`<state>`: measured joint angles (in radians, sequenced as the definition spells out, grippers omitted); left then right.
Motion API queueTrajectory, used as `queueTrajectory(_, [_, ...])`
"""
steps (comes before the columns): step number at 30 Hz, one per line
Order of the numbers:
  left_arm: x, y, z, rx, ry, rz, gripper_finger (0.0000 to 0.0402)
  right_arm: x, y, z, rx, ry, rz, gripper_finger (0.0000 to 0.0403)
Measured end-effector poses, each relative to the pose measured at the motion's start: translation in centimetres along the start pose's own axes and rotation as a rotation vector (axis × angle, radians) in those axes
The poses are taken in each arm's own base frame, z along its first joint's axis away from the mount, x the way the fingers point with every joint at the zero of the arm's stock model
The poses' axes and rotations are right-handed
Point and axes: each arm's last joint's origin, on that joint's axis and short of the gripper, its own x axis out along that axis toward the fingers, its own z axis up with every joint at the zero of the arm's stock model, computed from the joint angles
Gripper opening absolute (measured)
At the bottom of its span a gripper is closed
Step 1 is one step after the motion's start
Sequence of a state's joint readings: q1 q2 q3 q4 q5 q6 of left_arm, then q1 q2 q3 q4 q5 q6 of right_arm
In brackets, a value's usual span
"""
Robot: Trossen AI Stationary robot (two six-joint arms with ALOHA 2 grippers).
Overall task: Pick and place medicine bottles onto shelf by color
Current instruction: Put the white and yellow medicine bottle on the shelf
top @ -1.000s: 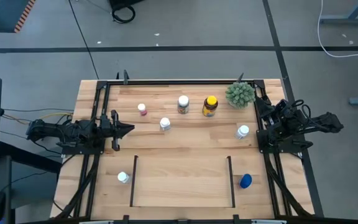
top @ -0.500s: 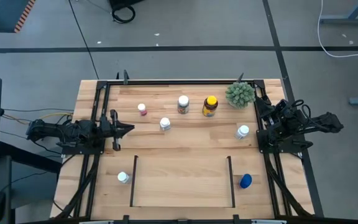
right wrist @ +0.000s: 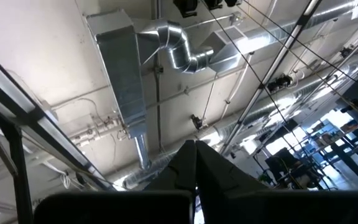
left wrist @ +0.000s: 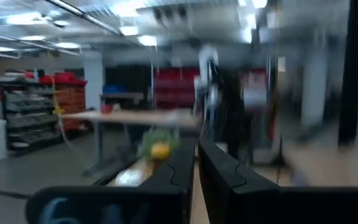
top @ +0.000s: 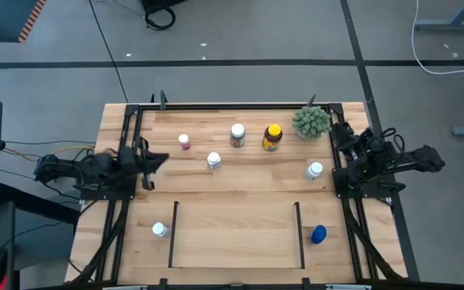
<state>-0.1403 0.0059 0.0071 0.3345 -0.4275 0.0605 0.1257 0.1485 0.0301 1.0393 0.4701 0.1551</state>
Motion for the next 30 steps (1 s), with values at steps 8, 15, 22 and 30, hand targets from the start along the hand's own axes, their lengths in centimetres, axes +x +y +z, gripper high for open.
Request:
queueTrajectory(8, [-0.1, 0.4, 3.9, -0.115, -0.202, 0.035, 0.0036, 1.9, 1.5, 3.4, 0.044, -0.111, 0.016, 0.0009])
queueTrajectory(15, [0.3, 0.6, 10.3, -0.098, -0.275, 0.045, 0.0026, 5.9, 4.0, 7.4, -0.276, -0.065, -0.058, 0.0009])
queueTrajectory(22, [3.1, -0.3, 17.1, -0.113, -0.161, 0.032, 0.0034, 13.3, 7.3, 5.9, -0.527, 0.532, -0.196, 0.0009])
queueTrajectory(30, [5.0, -0.8, 22.8, -0.180, -0.148, 0.025, 0.0035, 23.6, 12.3, 3.9, -0.516, 0.592, -0.201, 0.0009])
